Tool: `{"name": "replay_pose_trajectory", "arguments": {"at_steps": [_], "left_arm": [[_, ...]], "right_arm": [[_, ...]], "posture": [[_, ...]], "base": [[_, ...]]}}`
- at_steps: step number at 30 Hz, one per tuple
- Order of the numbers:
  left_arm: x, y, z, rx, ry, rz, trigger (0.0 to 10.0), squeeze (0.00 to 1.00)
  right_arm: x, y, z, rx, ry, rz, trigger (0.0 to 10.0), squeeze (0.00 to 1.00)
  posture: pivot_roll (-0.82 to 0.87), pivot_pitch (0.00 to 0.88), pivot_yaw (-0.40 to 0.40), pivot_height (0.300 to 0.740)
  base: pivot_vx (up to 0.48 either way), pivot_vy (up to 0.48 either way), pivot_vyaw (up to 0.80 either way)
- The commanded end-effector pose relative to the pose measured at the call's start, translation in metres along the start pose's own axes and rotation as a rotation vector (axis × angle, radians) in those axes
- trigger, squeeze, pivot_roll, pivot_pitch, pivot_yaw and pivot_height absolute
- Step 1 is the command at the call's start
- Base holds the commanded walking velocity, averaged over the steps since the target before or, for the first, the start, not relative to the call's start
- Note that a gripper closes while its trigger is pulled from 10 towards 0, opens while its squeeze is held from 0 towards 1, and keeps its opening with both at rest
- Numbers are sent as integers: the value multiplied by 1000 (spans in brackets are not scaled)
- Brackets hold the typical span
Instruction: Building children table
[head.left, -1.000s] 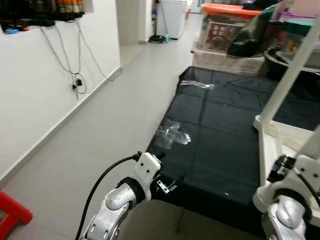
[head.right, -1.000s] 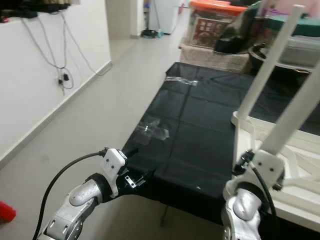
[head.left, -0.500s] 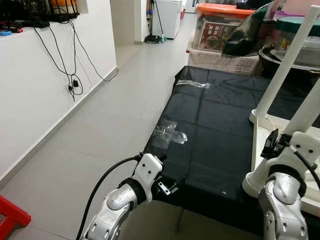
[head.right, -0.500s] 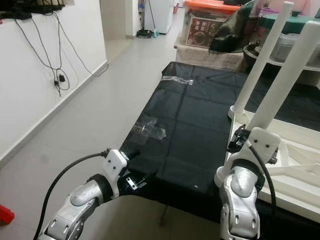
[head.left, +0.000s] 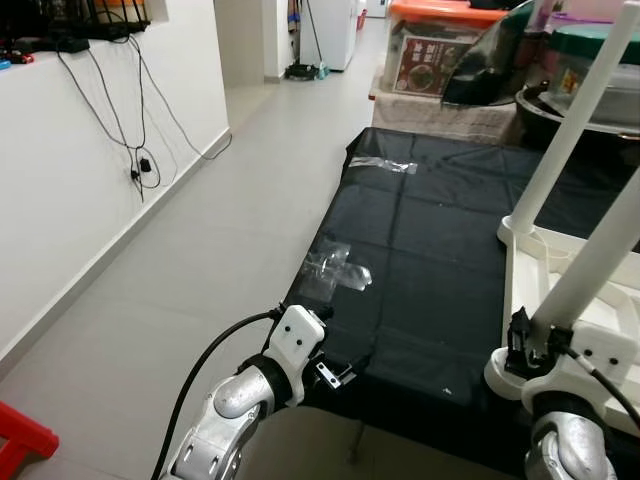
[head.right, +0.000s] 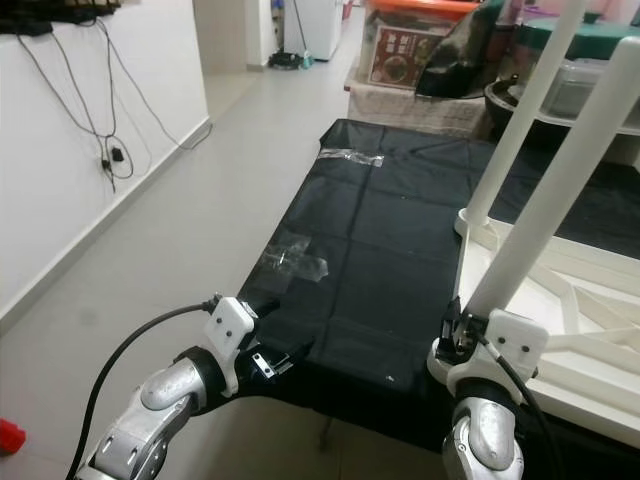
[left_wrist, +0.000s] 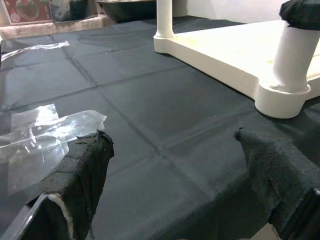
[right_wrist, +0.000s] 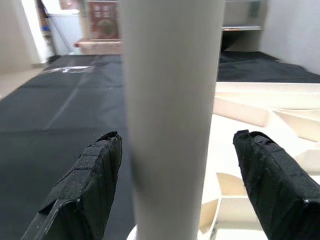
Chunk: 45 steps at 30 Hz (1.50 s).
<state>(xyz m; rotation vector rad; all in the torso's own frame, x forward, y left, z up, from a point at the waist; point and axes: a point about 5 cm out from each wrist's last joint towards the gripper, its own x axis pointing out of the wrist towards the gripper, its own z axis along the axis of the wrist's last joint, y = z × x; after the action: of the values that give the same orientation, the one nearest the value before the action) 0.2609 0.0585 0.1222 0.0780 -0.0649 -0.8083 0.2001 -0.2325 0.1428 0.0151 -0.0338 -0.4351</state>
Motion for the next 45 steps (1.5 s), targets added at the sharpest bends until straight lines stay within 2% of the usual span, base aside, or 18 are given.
{"name": "replay_pose_trajectory", "arguments": {"at_steps": [1,4,6,11,17,20,24,26,32,38,41,45], "left_arm": [[-1,1,0,0,9,-7,10000,0],[-1,1,0,1,10,-7,10000,0],[-1,2,0,3,11,-6,10000,0],[-1,2,0,3,15,-4,10000,0],[-1,2,-1,-5,19,-4,10000,0],[-2,3,-1,-9,22,-5,10000,0],[-2,3,-1,-14,19,-2,10000,0],[-2,3,-1,-14,19,-2,10000,0],[-2,3,-1,-25,27,-3,10000,0],[-2,3,-1,-26,21,7,10000,0],[-2,3,-1,-21,24,5,10000,0],[-2,2,-1,-22,25,4,10000,0]], "right_arm": [[-9,-2,0,-3,10,40,10000,0],[-21,-1,-3,-2,34,91,10000,0],[-32,8,-5,10,48,172,10000,0],[-39,17,-4,20,49,244,10000,0],[-38,27,2,47,16,319,10000,0],[-34,31,6,21,-11,338,10000,0],[-31,43,9,37,-34,389,10000,0],[-31,43,9,37,-34,389,10000,0],[-28,57,10,48,-56,465,10000,0],[-34,65,12,72,-45,552,10000,0],[-41,73,11,88,-22,650,10000,0],[-38,77,10,56,-19,669,10000,0]], "posture": [[32,0,-34,740],[31,0,-37,740],[31,0,-36,740],[29,0,-33,740],[29,0,-33,740],[30,0,-30,740],[36,0,-33,740],[36,0,-33,740],[36,0,-33,740],[45,0,-42,740],[47,0,-45,740],[45,0,-45,740]], "base": [[0,0,0],[0,0,0],[0,0,0],[0,0,0],[0,0,-69],[0,0,-750],[0,0,-800],[0,0,-800],[0,447,0],[0,277,0],[0,0,0],[0,0,0]]}}
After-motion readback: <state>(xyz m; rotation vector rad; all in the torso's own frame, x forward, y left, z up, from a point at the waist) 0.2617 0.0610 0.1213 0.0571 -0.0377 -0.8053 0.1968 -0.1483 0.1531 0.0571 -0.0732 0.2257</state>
